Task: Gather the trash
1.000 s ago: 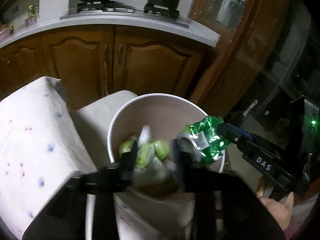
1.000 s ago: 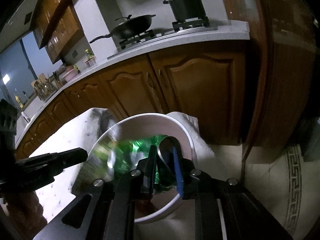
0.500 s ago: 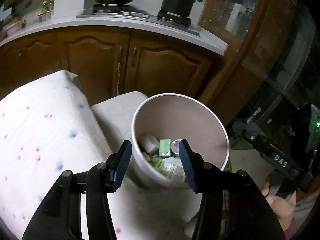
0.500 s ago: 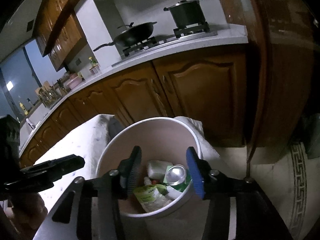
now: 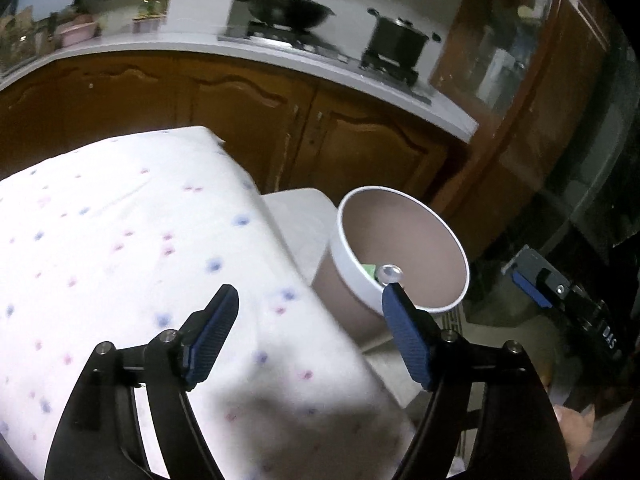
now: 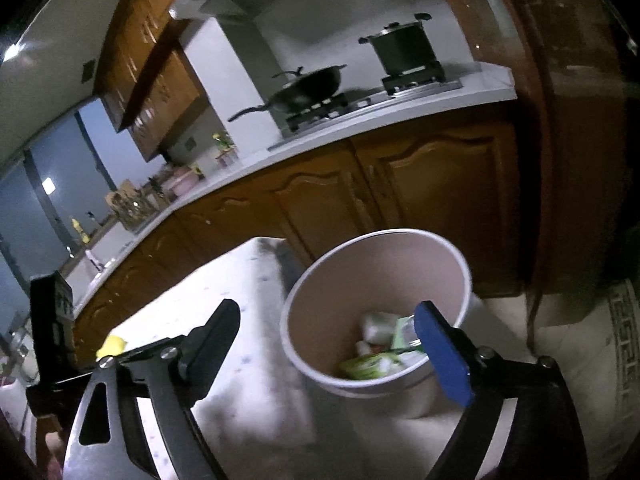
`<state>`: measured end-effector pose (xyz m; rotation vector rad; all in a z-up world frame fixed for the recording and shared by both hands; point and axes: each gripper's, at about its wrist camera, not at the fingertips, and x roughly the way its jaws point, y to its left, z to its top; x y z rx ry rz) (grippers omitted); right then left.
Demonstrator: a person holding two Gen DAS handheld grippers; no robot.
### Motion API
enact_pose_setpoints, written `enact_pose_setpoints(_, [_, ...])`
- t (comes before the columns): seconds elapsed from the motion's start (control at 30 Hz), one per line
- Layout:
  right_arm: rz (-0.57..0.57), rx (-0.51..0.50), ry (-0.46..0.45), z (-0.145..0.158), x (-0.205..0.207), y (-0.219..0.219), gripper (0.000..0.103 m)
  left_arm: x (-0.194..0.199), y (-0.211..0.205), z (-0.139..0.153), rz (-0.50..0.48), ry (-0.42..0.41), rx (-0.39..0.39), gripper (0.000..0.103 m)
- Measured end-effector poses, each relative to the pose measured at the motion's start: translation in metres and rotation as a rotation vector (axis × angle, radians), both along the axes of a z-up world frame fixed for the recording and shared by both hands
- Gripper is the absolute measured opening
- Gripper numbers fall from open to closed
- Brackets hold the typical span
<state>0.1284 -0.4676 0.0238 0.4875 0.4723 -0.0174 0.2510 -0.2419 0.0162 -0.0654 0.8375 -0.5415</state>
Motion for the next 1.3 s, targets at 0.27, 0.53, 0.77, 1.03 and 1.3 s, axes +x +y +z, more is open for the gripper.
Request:
enact_pose_setpoints(0.27, [0.045,0.012,-0.065,0.01,-0.031,0.049,0.099,-0.045,0.064,0.01,0.077,-0.069,-0.018,0.087])
enact_pose_setpoints(0.53, [0.1,-0.011,-0.068,0.003,-0.055,0.102,0.099,-0.086,0.123,0.009,0.145,-0.108,-0.029,0.089])
enact_pose_setpoints(0.77, [0.094,-0.09,-0.089,-0.007,-0.08,0.142,0.1,-0.122,0.16,0.001,0.206,-0.176,-0.01,0.092])
enact_pose_setpoints(1.03, [0.032,-0.301,-0.232,0.002,-0.113,0.182,0.103,-0.166,0.181,0.004,0.311,-0.363,0.029,0.103])
enact_pose_setpoints(1.3, [0.024,-0.377,-0.284,-0.017,-0.123,0.201,0.103,-0.188,0.184,-0.018,0.386,-0.443,0.112,0.103])
